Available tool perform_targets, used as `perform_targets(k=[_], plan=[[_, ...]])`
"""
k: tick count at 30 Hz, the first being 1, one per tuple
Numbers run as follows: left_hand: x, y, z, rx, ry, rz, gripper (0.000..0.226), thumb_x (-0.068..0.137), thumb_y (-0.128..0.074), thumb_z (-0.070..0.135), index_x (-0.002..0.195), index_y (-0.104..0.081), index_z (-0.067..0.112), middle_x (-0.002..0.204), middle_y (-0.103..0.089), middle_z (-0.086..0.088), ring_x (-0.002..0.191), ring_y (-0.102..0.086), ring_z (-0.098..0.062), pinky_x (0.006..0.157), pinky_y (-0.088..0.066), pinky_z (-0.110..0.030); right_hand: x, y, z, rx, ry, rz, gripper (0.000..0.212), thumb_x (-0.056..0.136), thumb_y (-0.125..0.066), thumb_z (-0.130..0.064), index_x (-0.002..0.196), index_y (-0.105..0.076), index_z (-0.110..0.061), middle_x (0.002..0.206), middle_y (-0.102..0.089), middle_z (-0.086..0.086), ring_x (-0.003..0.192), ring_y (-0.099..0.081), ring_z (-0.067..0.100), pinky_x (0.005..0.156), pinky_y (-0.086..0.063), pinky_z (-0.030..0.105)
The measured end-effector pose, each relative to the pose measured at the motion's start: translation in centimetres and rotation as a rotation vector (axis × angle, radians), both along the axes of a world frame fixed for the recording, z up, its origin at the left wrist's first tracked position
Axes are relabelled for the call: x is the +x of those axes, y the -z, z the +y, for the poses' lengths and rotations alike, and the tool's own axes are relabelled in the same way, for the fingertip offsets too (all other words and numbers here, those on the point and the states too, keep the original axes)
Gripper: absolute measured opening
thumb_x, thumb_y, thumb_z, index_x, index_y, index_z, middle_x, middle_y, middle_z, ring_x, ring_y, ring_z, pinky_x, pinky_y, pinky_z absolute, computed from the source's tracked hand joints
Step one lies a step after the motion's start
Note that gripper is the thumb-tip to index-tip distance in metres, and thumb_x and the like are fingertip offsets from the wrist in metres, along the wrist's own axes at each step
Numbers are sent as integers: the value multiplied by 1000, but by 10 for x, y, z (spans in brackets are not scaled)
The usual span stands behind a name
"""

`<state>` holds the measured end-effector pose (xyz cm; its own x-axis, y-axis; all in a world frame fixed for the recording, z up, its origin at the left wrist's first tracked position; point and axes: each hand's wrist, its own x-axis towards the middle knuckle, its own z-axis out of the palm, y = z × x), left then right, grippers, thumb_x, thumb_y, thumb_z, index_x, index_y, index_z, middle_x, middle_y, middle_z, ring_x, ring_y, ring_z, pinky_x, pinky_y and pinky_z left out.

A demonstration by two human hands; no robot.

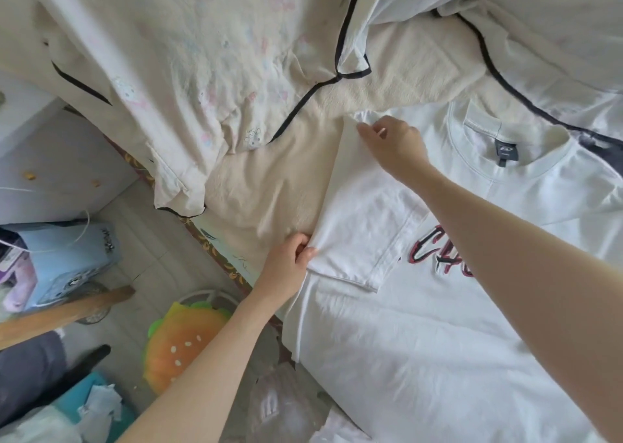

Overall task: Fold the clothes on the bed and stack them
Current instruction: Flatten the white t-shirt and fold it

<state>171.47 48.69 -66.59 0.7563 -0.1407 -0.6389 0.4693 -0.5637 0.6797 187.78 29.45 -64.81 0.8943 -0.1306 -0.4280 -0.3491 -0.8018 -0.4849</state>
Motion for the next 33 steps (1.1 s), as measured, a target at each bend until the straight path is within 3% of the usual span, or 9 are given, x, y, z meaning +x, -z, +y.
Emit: perform_targets(k=[4, 9, 13, 16, 19, 24, 27, 30, 33], plan=[[-13, -8, -2, -34, -126, 24, 12, 93, -57, 30, 100, -53, 22, 91, -59, 12, 81, -55, 1, 63, -40, -3, -37, -8, -46, -109, 6, 55, 39, 92, -49, -49, 102, -61, -14, 98, -66, 9, 94, -59, 29, 75, -43, 33], [-22, -12, -5, 8, -230, -15, 13, 92, -60, 28, 85, -49, 29, 85, -56, 10, 75, -51, 0, 60, -39, -2, -79, -11, -77, 183, 422, 188, 38, 86, -65, -36, 109, -57, -7, 84, -64, 10, 85, -64, 30, 79, -53, 42], [-27, -10, -11, 38, -263, -54, 11, 93, -58, 28, 90, -50, 22, 83, -52, 12, 73, -47, 3, 61, -39, -1, -130, -12, -66, 499, 669, 316, 20, 90, -64, -25, 93, -60, -6, 70, -63, 5, 53, -64, 13, 55, -52, 28], [-32, -7, -12, 51, -288, -44, 17, 92, -59, 31, 98, -53, 17, 88, -57, 8, 78, -51, 1, 61, -40, -10, -165, -7, -42, 538, 682, 344, 12, 87, -66, -18, 82, -59, -10, 75, -62, 7, 57, -62, 19, 58, -48, 29], [-41, -6, -14, 54, -288, 8, 20, 91, -61, 33, 100, -53, 17, 92, -60, 6, 83, -56, -6, 63, -40, -21, -187, -4, -20, 514, 664, 398, 22, 84, -68, -19, 70, -53, -12, 73, -61, 13, 63, -59, 25, 65, -47, 36], [-61, -5, -10, 95, -318, 44, 36, 92, -59, 34, 80, -47, 1, 74, -47, -11, 68, -46, -22, 60, -32, -30, -208, -3, -4, 581, 648, 467, 8, 84, -62, -12, 86, -57, -5, 67, -61, 8, 53, -60, 16, 56, -46, 28], [-68, -7, 0, 115, -335, 11, 31, 94, -56, 28, 84, -56, -1, 75, -55, -17, 69, -49, -28, 63, -35, -32, -216, -5, -9, 589, 674, 402, 7, 87, -59, -11, 90, -55, -5, 71, -61, 9, 56, -60, 15, 54, -45, 25], [-70, -9, 7, 165, -292, -47, 28, 96, -53, 26, 88, -61, 0, 78, -60, -20, 70, -53, -28, 64, -37, -33, -225, -7, -17, 528, 593, 378, 11, 90, -56, -17, 97, -57, -8, 84, -63, 7, 71, -58, 18, 62, -45, 28], [-71, -9, 5, 220, -224, -83, 35, 99, -45, 26, 85, -55, -5, 66, -46, -9, 63, -42, -19, 57, -28, -31, -244, -10, -24, 314, 333, 251, 28, 95, -52, -29, 116, -58, -11, 99, -62, 2, 93, -56, 19, 76, -43, 29]])
